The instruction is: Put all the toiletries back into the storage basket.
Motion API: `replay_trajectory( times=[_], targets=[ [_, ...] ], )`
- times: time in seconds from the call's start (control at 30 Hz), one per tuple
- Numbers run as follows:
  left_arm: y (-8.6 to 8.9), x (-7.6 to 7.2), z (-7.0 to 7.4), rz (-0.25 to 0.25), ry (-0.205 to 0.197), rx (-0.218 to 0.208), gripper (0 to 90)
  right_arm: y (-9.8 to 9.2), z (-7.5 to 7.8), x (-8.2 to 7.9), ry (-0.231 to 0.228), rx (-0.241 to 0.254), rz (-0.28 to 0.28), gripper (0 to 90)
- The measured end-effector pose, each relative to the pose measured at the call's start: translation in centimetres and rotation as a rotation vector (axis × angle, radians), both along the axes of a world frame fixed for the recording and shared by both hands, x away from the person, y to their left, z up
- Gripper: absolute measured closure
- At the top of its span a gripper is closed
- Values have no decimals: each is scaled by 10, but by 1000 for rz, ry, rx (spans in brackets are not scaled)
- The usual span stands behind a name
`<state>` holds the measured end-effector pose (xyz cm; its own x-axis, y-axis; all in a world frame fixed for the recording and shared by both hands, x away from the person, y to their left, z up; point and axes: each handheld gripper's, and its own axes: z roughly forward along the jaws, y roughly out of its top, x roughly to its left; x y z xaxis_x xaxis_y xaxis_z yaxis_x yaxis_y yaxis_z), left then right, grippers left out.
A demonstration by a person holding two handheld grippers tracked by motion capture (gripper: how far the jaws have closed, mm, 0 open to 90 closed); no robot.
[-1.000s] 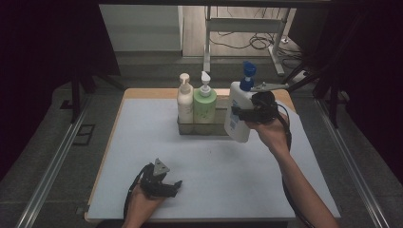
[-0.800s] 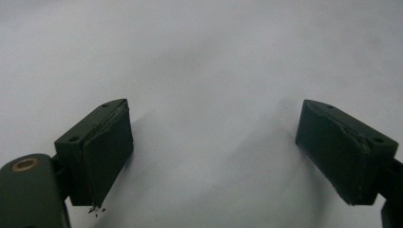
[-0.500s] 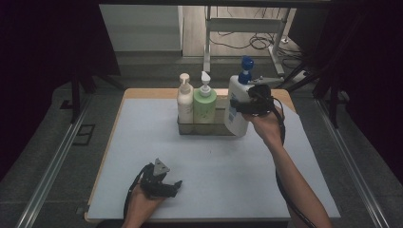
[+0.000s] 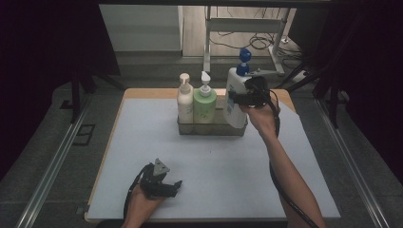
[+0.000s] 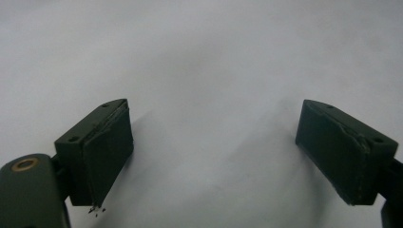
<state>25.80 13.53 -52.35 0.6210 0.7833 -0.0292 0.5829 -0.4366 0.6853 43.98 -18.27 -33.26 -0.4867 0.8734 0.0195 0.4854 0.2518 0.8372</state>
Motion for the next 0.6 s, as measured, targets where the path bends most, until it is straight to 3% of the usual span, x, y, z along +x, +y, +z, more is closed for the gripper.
replay_trajectory(
  times=[0.6],
  targets=[
    [0,0,0,-3,2,6,120,13,-7,28,-24,5,-44,404]
  ],
)
